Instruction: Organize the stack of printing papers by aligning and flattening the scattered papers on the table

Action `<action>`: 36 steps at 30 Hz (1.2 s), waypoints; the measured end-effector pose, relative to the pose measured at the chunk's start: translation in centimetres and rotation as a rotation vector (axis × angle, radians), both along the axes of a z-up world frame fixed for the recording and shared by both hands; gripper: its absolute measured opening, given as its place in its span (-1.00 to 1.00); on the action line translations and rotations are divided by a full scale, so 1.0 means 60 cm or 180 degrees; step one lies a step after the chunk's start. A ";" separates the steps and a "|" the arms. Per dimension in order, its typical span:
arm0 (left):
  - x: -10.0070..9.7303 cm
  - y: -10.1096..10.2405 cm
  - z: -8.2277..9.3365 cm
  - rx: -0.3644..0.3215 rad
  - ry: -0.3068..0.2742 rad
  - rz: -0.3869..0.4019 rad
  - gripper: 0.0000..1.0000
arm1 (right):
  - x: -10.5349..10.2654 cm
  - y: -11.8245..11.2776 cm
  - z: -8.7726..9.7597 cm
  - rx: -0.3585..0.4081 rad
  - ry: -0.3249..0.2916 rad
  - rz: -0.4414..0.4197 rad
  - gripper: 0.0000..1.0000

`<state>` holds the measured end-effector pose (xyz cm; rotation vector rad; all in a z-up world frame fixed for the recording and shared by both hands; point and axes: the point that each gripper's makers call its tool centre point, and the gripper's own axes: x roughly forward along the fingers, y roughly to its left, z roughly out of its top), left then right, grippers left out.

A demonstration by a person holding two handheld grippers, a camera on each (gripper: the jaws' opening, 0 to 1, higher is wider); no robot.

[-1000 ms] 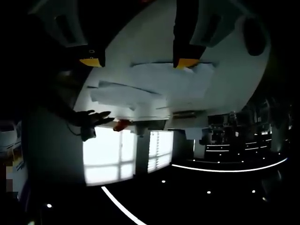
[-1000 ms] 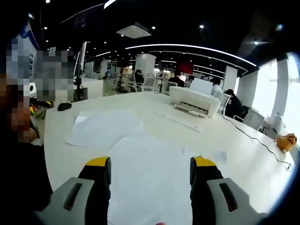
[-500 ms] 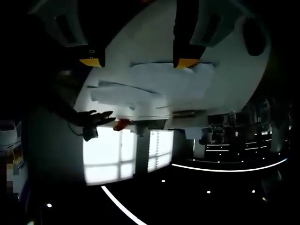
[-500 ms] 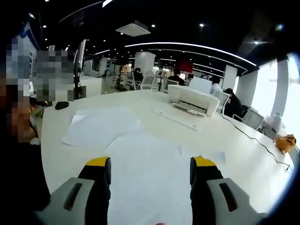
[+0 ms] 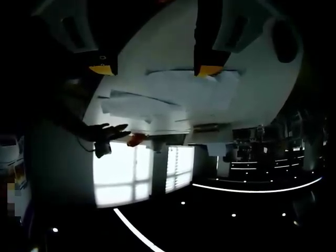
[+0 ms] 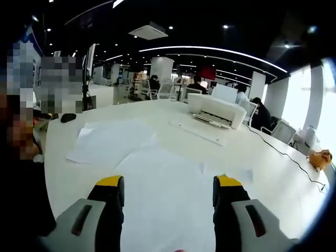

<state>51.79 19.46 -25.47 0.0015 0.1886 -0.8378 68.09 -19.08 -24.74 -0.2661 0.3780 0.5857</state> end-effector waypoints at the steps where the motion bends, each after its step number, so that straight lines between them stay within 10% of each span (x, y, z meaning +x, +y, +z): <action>1: 0.000 0.000 0.000 -0.0001 -0.0002 0.0002 0.24 | 0.002 0.000 0.000 0.0000 0.0002 0.0004 0.28; 36: 0.003 -0.001 0.009 -0.0038 -0.0025 -0.0011 0.25 | 0.022 0.003 -0.011 -0.0063 0.0078 -0.0042 0.30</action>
